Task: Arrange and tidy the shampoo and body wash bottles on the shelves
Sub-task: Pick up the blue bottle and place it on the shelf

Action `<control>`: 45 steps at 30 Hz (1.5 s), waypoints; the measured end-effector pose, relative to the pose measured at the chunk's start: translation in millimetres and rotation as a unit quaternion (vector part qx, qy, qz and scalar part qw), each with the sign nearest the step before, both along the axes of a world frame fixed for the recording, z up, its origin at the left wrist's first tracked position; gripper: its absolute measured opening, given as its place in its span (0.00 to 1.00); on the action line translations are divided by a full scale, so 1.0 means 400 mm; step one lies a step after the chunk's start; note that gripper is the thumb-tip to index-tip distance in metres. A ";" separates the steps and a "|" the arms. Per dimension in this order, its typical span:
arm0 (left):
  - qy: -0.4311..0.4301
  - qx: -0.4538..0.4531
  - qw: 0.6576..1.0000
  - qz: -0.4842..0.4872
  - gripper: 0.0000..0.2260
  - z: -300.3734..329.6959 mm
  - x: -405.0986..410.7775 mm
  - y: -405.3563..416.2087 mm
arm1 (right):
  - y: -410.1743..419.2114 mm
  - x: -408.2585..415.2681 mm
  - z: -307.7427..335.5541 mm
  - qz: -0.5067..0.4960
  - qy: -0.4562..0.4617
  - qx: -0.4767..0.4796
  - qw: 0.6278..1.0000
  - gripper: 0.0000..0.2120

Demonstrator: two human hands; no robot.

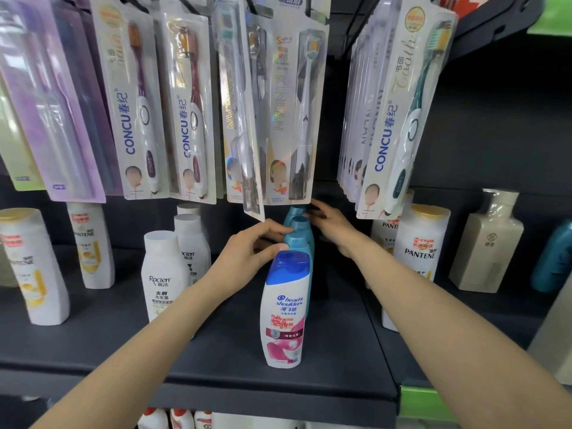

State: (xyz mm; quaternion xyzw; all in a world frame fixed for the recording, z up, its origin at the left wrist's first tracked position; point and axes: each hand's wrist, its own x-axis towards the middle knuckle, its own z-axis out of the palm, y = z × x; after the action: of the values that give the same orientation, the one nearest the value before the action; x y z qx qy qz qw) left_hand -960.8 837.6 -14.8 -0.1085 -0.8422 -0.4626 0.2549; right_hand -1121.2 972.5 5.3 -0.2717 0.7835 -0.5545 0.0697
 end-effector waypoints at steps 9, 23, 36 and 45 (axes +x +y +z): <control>0.002 -0.004 1.000 0.005 0.10 0.000 0.000 0.001 | -0.024 -0.033 -0.029 -0.014 -0.010 0.022 1.000 0.21; 0.002 0.022 0.999 0.046 0.08 0.013 0.033 0.033 | 0.091 0.097 -0.007 -0.118 0.087 -0.041 0.988 0.18; 0.105 0.043 0.984 0.139 0.07 0.007 0.191 0.088 | 0.202 0.355 -0.010 -0.166 0.114 -0.067 0.977 0.12; 0.053 -0.029 0.997 0.052 0.14 -0.016 0.343 0.257 | 0.292 0.583 0.013 -0.130 0.042 -0.131 0.982 0.09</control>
State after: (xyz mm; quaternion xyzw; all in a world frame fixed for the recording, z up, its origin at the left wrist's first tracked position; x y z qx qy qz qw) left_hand -823.5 940.2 -21.0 -0.0960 -0.8451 -0.4175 0.3199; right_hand -888.0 1089.5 10.6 -0.1975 0.7350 -0.6446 -0.0718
